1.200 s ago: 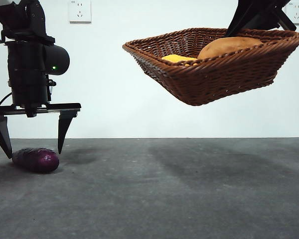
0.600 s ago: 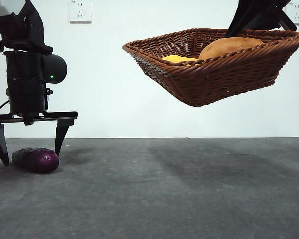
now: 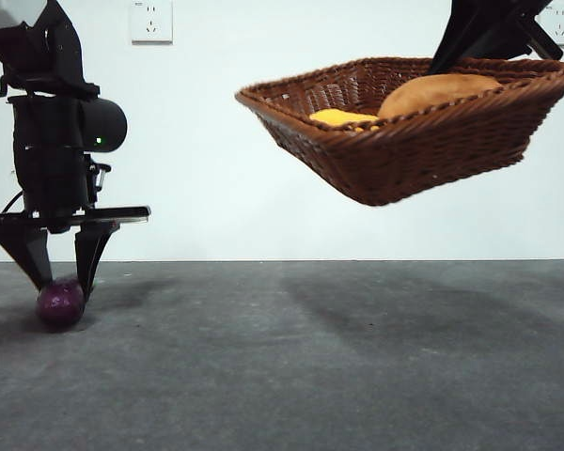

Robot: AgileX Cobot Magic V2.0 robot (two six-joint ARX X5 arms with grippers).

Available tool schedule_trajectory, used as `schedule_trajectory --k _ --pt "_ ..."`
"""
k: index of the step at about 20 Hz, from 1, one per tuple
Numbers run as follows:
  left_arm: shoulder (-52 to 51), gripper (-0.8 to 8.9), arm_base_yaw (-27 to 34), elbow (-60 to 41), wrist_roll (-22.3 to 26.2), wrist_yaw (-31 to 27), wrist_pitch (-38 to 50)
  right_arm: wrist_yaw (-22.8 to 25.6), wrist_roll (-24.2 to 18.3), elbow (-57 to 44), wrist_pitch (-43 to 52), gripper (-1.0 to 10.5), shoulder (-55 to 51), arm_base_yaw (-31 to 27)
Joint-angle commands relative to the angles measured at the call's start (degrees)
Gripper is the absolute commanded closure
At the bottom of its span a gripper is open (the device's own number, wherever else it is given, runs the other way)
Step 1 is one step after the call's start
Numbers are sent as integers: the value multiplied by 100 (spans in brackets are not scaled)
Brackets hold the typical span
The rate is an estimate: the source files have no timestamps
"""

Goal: Help me put the vegetables on the table into the basket

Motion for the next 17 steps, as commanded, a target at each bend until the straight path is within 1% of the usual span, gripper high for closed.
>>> schedule_trajectory --k 1,4,6,7,10,12,14,17 --pt "-387 822 15 -33 651 72 160 -28 59 -46 70 958 -20 15" --pt "-1038 822 70 -33 1032 461 457 11 140 -385 107 958 -17 15" --pt "-1554 822 70 -33 1274 656 544 11 358 -796 352 958 -17 22" --pt "-1832 822 70 -35 1349 828 560 7 540 -1075 603 958 -17 28" --pt "-2524 821 -42 -35 1414 1530 638 -17 1043 -1749 1268 958 -17 166" --pt "-2833 821 -278 -35 1425 1755 667 -15 1388 -2094 1690 958 -20 348" --pt "-2924 821 -686 -35 1423 1908 664 17 1746 -2330 2155 958 -20 662" --pt "-2833 821 -1473 -48 1320 1926 769 356 2020 -2380 2494 958 -17 1134"
